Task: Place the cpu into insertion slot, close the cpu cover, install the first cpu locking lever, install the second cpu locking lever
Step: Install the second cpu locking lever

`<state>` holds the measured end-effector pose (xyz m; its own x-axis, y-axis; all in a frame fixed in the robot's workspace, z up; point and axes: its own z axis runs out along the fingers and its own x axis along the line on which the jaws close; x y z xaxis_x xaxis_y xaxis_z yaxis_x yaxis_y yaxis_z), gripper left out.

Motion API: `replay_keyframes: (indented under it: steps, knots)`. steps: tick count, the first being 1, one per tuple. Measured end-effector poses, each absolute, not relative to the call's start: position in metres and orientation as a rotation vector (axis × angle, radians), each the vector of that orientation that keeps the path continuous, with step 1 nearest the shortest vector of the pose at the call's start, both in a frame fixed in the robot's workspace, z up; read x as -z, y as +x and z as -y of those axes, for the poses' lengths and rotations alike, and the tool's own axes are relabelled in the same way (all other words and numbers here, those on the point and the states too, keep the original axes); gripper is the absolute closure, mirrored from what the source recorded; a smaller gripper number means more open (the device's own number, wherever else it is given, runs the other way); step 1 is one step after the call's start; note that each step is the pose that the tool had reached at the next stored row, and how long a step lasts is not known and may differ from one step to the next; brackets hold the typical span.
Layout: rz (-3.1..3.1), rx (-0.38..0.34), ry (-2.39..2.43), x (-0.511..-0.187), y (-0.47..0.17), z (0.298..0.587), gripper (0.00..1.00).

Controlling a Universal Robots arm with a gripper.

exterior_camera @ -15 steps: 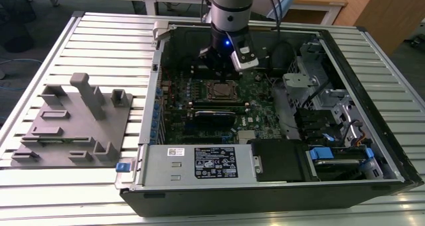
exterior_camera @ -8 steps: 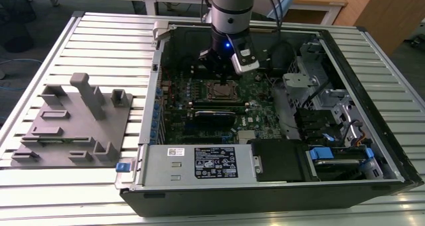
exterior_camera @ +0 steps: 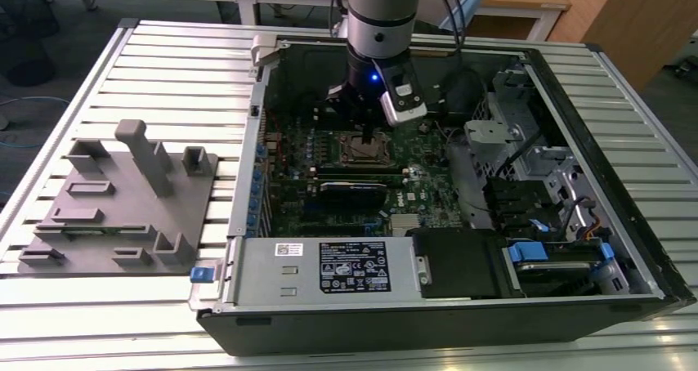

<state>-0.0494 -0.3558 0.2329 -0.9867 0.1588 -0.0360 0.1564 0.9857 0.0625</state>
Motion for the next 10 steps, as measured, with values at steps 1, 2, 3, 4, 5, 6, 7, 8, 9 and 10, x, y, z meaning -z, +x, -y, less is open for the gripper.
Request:
replay_keyframes:
  steps: [1,2,3,4,5,6,7,8,9,10]
  knots:
    - [-3.09,-0.092,0.245,-0.2329,-0.0494,0.3567,0.89]
    - [-3.09,-0.092,0.245,-0.2329,-0.0494,0.3575,0.89]
    - [-3.09,-0.092,0.245,-0.2329,-0.0494,0.3575,0.89]
    - [-3.09,-0.092,0.245,-0.2329,-0.0494,0.3575,0.89]
    - [-3.09,-0.092,0.245,-0.2332,-0.0494,0.3576,0.89]
    - [-3.09,-0.092,0.245,-0.2339,-0.0494,0.3576,0.89]
    - [-3.09,-0.092,0.245,-0.2347,-0.0494,0.3576,0.89]
    - [-3.09,-0.092,0.245,-0.2355,-0.0494,0.3575,0.89]
    - [-3.09,-0.092,0.245,-0.2363,-0.0494,0.3575,0.89]
    - [-3.09,-0.092,0.245,-0.2365,-0.0494,0.3575,0.89]
